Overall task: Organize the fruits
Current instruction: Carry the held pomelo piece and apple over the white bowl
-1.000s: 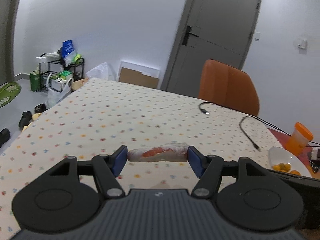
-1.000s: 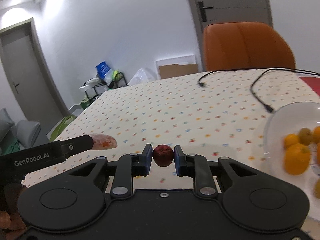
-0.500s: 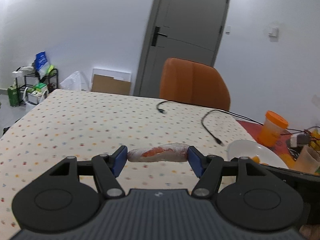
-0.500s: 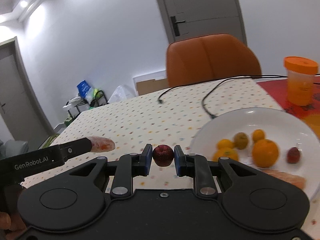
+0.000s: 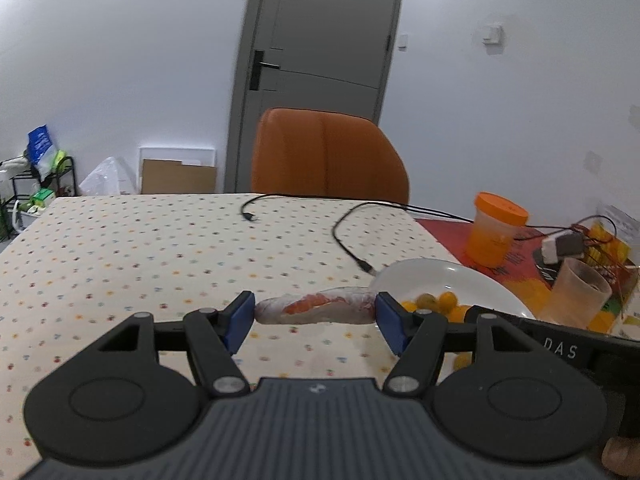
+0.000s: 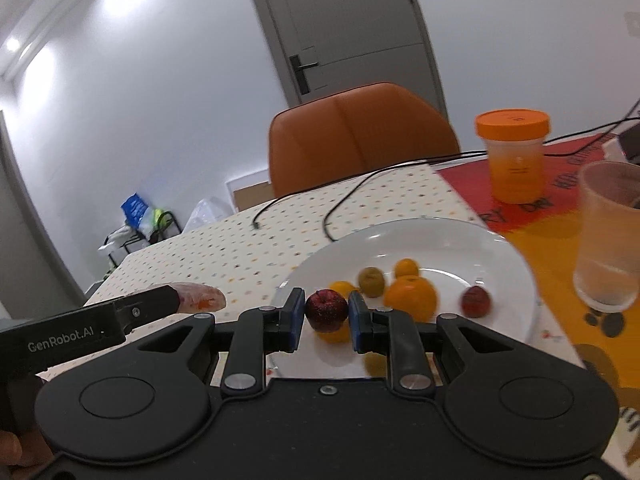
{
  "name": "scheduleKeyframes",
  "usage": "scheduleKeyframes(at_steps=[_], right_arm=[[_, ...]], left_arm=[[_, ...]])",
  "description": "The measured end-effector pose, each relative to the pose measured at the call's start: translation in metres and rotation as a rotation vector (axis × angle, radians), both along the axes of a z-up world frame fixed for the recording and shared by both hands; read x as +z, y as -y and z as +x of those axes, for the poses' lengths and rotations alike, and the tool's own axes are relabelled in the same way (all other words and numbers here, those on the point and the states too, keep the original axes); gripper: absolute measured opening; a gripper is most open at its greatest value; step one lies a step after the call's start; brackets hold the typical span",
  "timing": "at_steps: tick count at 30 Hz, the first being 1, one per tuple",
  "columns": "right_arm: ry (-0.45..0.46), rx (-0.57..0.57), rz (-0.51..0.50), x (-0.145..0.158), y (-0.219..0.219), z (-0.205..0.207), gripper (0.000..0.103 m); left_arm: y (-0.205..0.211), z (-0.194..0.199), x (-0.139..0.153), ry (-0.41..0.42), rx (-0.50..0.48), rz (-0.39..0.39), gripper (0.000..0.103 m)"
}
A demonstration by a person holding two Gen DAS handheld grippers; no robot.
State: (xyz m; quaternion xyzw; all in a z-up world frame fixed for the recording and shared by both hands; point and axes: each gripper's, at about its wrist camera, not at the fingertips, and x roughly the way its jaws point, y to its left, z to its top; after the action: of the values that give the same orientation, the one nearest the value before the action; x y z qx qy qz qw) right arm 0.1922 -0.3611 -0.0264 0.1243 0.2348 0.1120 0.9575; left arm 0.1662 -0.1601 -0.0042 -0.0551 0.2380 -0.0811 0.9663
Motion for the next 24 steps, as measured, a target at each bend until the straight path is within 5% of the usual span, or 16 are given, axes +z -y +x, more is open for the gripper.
scheduleKeyframes(at_steps=[24], right_arm=[[-0.01,-0.109,0.052,-0.016,0.067,-0.01,0.022]], left_arm=[[0.07,0.016,-0.008,-0.011,-0.112,0.039,0.064]])
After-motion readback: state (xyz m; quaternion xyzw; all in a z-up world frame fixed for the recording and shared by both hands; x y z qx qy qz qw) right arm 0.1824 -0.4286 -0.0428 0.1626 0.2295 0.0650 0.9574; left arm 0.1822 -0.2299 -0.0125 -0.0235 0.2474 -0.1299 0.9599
